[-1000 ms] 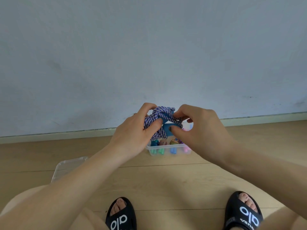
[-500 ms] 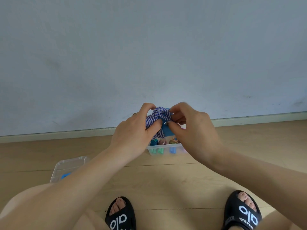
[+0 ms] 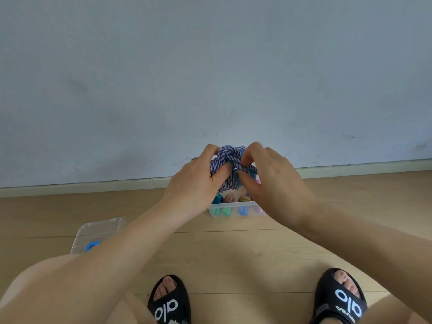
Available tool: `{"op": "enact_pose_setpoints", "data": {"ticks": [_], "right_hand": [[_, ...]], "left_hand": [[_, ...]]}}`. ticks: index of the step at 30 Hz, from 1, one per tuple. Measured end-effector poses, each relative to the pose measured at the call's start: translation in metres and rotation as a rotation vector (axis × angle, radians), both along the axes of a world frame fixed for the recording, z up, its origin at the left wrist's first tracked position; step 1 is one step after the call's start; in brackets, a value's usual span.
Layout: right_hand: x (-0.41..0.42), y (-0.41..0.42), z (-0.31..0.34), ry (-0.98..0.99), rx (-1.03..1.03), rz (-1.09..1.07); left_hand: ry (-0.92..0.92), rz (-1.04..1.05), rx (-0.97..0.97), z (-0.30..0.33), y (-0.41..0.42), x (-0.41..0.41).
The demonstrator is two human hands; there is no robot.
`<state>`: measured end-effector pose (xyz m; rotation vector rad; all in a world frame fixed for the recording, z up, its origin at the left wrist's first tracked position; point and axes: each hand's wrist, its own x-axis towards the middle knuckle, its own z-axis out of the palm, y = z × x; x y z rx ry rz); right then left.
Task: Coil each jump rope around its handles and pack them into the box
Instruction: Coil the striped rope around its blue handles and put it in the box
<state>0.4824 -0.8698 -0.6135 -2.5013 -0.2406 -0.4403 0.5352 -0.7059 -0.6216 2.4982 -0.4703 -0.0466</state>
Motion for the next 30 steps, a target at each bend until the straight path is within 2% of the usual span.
{"op": "enact_pose_setpoints", "data": {"ticks": [4,8,10,12,15,17,20,23,25,27,30], "right_hand": [[0.003,-0.002,-0.003,-0.085,-0.187,0.010],[0.006,-0.004,-0.005,-0.064,-0.395,-0.023],[0.006,-0.001,-0.004,-0.043,-0.428,-0.029],[0.006,0.004,-0.001,0.063,-0.314,-0.020],[0.008,0.005,0.013,0.395,0.244,-0.013],[0.011,0.005,0.024,0.571,0.545,-0.021],[0.016,0.007,0.038,0.686,0.776,0.005],[0.023,0.010,0.046,0.692,0.902,0.035],[0.027,0.009,0.047,0.675,0.900,0.037],[0.031,0.005,0.045,0.614,0.814,0.028],[0.034,-0.007,0.041,0.555,0.635,0.010]], "left_hand": [[0.019,-0.001,0.005,0.001,0.000,0.002],[0.057,0.017,0.025,0.000,-0.003,0.004],[0.087,0.032,0.026,0.000,-0.003,0.006],[0.099,0.034,0.044,-0.003,-0.002,0.006],[0.076,0.015,0.110,-0.008,0.000,0.005],[0.007,0.003,0.184,-0.012,0.000,0.003],[0.013,-0.006,0.265,-0.020,-0.006,0.004],[0.012,0.003,0.254,-0.023,-0.009,0.007],[0.017,0.006,0.192,-0.024,-0.010,0.009],[0.098,0.017,0.058,-0.024,-0.012,0.010],[0.314,0.065,-0.183,-0.022,-0.014,0.012]]}}
